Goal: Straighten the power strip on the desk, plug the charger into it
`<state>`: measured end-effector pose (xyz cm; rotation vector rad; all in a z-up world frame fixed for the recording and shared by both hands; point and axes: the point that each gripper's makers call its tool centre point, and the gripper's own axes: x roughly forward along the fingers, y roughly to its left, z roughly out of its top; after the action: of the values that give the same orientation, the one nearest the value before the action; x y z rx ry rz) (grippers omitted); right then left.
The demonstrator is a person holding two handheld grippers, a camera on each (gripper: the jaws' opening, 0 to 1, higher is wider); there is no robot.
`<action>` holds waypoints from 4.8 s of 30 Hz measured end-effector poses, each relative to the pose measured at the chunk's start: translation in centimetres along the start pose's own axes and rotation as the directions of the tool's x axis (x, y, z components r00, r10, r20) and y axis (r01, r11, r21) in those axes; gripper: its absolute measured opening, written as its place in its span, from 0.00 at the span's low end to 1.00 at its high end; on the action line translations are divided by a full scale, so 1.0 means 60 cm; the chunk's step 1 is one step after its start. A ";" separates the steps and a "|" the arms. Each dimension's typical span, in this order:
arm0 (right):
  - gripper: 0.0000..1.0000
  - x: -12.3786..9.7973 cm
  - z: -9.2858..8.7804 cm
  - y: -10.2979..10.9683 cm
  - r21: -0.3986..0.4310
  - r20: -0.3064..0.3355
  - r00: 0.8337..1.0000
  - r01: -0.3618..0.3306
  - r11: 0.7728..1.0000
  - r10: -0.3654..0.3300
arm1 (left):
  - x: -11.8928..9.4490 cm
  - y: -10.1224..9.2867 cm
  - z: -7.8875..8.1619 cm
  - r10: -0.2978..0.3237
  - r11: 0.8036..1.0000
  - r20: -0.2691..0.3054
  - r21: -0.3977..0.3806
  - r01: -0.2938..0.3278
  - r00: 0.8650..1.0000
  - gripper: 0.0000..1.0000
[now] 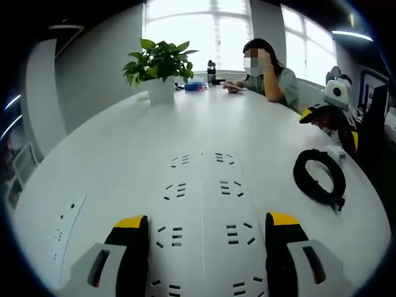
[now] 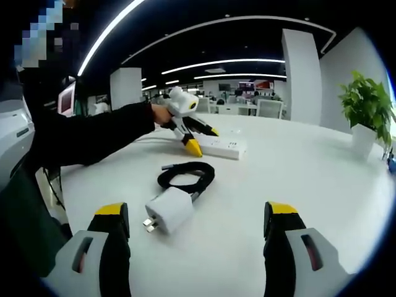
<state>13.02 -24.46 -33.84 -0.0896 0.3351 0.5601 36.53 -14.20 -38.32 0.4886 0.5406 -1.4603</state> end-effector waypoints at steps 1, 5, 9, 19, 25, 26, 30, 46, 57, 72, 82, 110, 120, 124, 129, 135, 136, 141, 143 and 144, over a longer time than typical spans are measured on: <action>0.90 0.000 0.000 0.000 0.001 0.001 1.000 -0.001 1.000 0.001 | 0.000 0.000 0.000 -0.001 1.000 0.001 0.000 0.001 1.000 0.78; 0.90 0.002 -0.002 0.004 0.001 -0.001 1.000 -0.007 1.000 0.007 | 0.000 0.002 -0.001 0.000 1.000 0.004 -0.011 0.000 1.000 0.79; 0.91 -0.001 -0.003 0.004 0.002 0.000 1.000 -0.006 1.000 0.006 | 0.000 0.004 0.000 -0.007 1.000 0.024 -0.013 0.007 1.000 0.79; 0.91 -0.001 -0.005 -0.002 0.007 -0.001 1.000 0.004 1.000 -0.004 | 0.003 0.006 0.002 -0.012 0.999 0.050 -0.030 0.014 0.999 0.81; 0.91 -0.001 -0.003 -0.003 0.008 0.000 1.000 0.006 1.000 -0.006 | 0.010 0.009 -0.002 -0.011 1.000 0.041 -0.028 0.012 0.999 0.87; 0.91 -0.001 -0.004 -0.004 0.007 -0.001 1.000 0.007 1.000 -0.007 | 0.010 0.009 -0.002 -0.010 1.000 0.044 -0.028 0.012 0.999 0.87; 0.91 -0.002 -0.004 -0.003 0.006 -0.002 1.000 0.009 1.000 -0.009 | 0.010 0.009 0.003 -0.016 0.999 0.074 -0.049 0.020 0.997 0.91; 0.91 -0.016 -0.002 0.001 0.003 0.005 1.000 0.017 1.000 -0.017 | -0.009 0.012 0.026 0.024 0.997 0.121 -0.070 -0.015 0.992 0.99; 0.90 -0.013 0.001 0.010 -0.002 0.007 1.000 0.007 1.000 -0.007 | -0.042 0.014 0.030 0.097 0.990 0.154 -0.120 -0.079 0.983 0.99; 0.90 -0.007 0.014 0.020 -0.021 0.011 1.000 -0.015 1.000 0.015 | -0.069 -0.002 0.027 0.140 0.982 0.171 -0.150 -0.115 0.975 0.99; 0.90 -0.006 0.024 0.019 -0.031 0.015 1.000 -0.017 0.999 0.018 | -0.088 -0.007 0.018 0.190 0.976 0.164 -0.137 -0.169 0.968 0.99; 0.90 0.001 0.039 0.037 -0.055 0.020 0.999 -0.039 0.998 0.040 | -0.138 -0.065 0.018 0.217 0.969 0.192 -0.162 -0.187 0.957 0.99; 0.90 0.002 0.040 0.040 -0.058 0.018 0.999 -0.042 0.997 0.043 | -0.158 -0.069 0.004 0.245 0.961 0.191 -0.176 -0.212 0.950 0.99; 0.90 0.005 0.040 0.040 -0.061 0.013 0.999 -0.044 0.997 0.045 | -0.166 -0.064 0.003 0.278 0.952 0.187 -0.182 -0.245 0.942 0.99; 0.90 0.005 0.043 0.041 -0.068 0.014 0.999 -0.048 0.996 0.049 | -0.174 -0.067 -0.001 0.291 0.948 0.186 -0.189 -0.257 0.939 0.99; 0.90 0.004 0.043 0.037 -0.070 0.013 0.999 -0.044 0.997 0.045 | -0.188 -0.076 -0.008 0.318 0.940 0.184 -0.188 -0.284 0.930 0.99; 0.90 0.004 0.043 0.037 -0.071 0.011 0.999 -0.044 0.996 0.045 | -0.191 -0.078 -0.008 0.320 0.940 0.188 -0.187 -0.286 0.928 0.99; 0.90 0.004 0.043 0.039 -0.073 0.010 0.999 -0.047 0.996 0.048 | -0.202 -0.084 -0.020 0.327 0.935 0.191 -0.206 -0.288 0.925 0.99; 0.90 0.005 0.043 0.038 -0.073 0.008 0.999 -0.046 0.996 0.047 | -0.206 -0.083 -0.030 0.338 0.929 0.183 -0.222 -0.296 0.923 0.99; 0.90 0.005 0.043 0.038 -0.071 0.010 0.999 -0.046 0.996 0.047 | -0.209 -0.083 -0.034 0.346 0.926 0.182 -0.223 -0.304 0.920 0.99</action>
<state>12.79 -21.92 -31.51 -0.1472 0.3068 0.6182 31.07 -3.38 -32.14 0.2457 0.3958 -1.1109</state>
